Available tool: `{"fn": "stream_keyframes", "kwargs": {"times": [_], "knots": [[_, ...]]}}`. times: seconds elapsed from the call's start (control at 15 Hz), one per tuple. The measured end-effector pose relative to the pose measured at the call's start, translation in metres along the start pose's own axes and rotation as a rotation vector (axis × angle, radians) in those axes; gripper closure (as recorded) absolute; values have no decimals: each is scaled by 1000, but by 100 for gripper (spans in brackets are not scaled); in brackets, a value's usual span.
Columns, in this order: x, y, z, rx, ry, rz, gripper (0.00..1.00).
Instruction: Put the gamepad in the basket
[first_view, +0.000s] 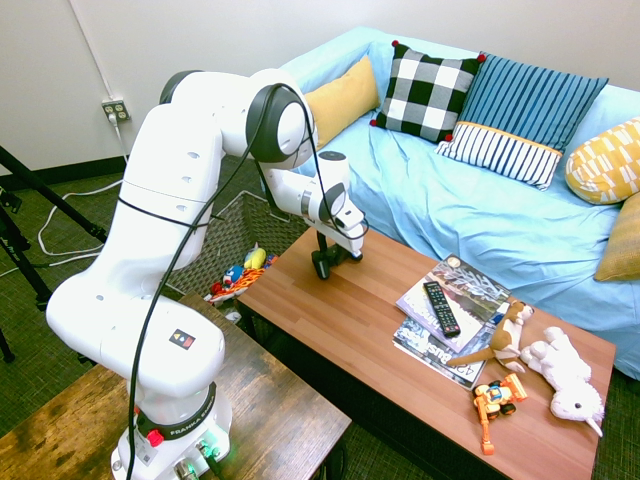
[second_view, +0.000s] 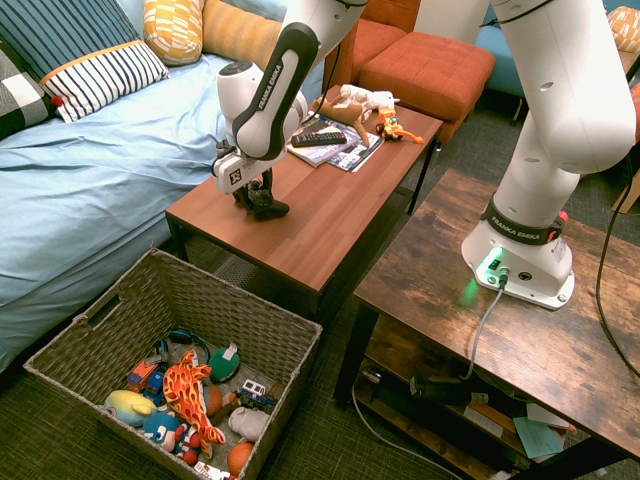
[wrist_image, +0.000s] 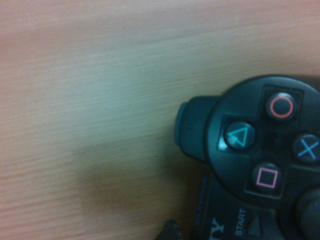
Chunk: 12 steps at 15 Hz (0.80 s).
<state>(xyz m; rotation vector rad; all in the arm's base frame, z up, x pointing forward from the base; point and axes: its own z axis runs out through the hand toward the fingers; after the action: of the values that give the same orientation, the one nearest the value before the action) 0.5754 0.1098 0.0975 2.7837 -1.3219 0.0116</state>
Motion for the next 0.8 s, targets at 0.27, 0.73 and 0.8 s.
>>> {"fn": "stream_keyframes", "kwargs": {"times": [0.27,0.73,0.8], "knots": [[-15,-11,-47,51,33,-52,100],[-193,-51,-114,62,128,-252,100],[-195,-52,-114,63,126,-255,100]]}}
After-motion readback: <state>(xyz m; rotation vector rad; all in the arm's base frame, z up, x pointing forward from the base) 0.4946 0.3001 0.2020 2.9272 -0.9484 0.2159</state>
